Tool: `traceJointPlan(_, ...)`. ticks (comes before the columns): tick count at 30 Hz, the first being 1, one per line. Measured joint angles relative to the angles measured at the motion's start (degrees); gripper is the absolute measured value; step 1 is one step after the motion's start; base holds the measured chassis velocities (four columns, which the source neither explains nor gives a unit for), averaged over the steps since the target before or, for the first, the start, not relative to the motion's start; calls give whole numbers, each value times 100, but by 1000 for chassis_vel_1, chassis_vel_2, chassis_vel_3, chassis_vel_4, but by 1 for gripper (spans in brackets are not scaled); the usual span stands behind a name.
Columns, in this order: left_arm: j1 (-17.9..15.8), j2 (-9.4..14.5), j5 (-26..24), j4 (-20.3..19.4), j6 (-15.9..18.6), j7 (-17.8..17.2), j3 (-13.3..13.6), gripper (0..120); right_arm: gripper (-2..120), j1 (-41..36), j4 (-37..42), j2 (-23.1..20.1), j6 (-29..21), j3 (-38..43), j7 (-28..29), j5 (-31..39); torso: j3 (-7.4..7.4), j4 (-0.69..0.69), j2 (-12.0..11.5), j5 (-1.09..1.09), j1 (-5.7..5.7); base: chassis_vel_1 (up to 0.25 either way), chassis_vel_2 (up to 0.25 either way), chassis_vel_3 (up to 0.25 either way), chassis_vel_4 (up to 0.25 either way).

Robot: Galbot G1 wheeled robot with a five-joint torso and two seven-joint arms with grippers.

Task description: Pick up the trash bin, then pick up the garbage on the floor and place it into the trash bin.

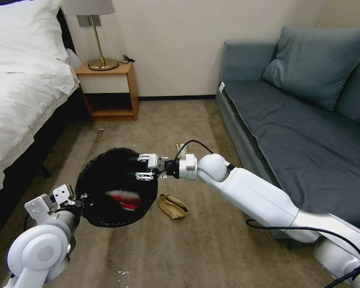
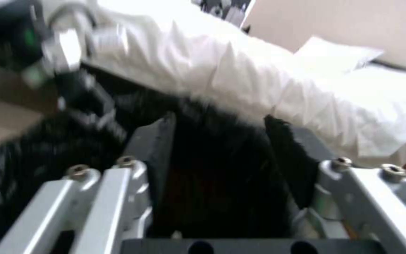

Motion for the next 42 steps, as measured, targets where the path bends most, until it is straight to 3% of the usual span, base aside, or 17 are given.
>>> traceJointPlan(5, -83, 11, -133, 145, 0, -97, -147, 1, 74, -29, 564, -334, -49, 486, 38, 657, 0, -3, 0, -1, 0, 0, 0, 0, 0)
traceJointPlan(8, -98, 89, -263, 187, 0, -88, -441, 1, 89, -21, 698, -422, -229, 1060, 1077, 1086, -1, -2, 0, 0, 0, 0, 0, 0, 0)
traceJointPlan(9, -98, 89, -263, 187, 0, -88, -441, 1, 89, -21, 698, -422, -229, 1060, 1077, 1086, -1, -2, 0, 0, 0, 0, 0, 0, 0)
traceJointPlan(11, -25, 133, -340, 160, 1, -80, -626, 1, 98, 99, 201, -362, -443, 1282, 1858, 927, -1, 0, 0, -1, 0, 0, 0, 0, 0)
traceJointPlan(14, 49, 147, -373, 94, 6, -45, -740, 1, 99, 236, -497, -234, -638, 1321, 2187, 691, -1, -2, 0, 0, 0, 0, 0, 0, 0)
traceJointPlan(15, 100, 149, -398, 16, 6, -20, -816, 1, 100, 373, -1237, -14, -710, 1280, 2195, 504, 0, -2, 0, 0, 0, 0, 0, 0, 0)
traceJointPlan(16, 100, 149, -398, 16, 6, -20, -816, 1, 100, 373, -1237, -14, -710, 1280, 2195, 504, 0, -2, 0, 0, 0, 0, 0, 0, 0)
traceJointPlan(18, 145, 155, -443, -82, 6, -13, -882, 1, 100, 523, -2334, 298, -870, 1105, 1876, 140, 1, 1, 0, -2, 0, 0, 0, 0, 0)
traceJointPlan(21, 167, 160, -456, -124, 6, -13, -911, 1, 100, 539, -2698, 406, -994, 1003, 1742, -50, 2, 2, 0, 1, 0, 0, 0, 0, 0)
traceJointPlan(23, 215, 150, -462, -206, 4, -9, -967, 1, 100, 492, -3123, 578, -1171, 852, 1321, -528, -1, -1, 0, -3, 0, 0, 0, 0, 0)
traceJointPlan(30, 254, 111, -427, -363, 1, -5, -1097, 1, 100, -117, -3209, 675, -1191, 472, 1017, -1603, 0, -2, 0, 0, 0, 0, 0, 0, 0)
traceJointPlan(42, 439, 83, -448, -621, 1, 27, -1379, 1, 100, -856, -3854, 1304, -1392, 404, 1398, -2186, -1, 0, 0, -1, 0, 0, 0, 0, 0)
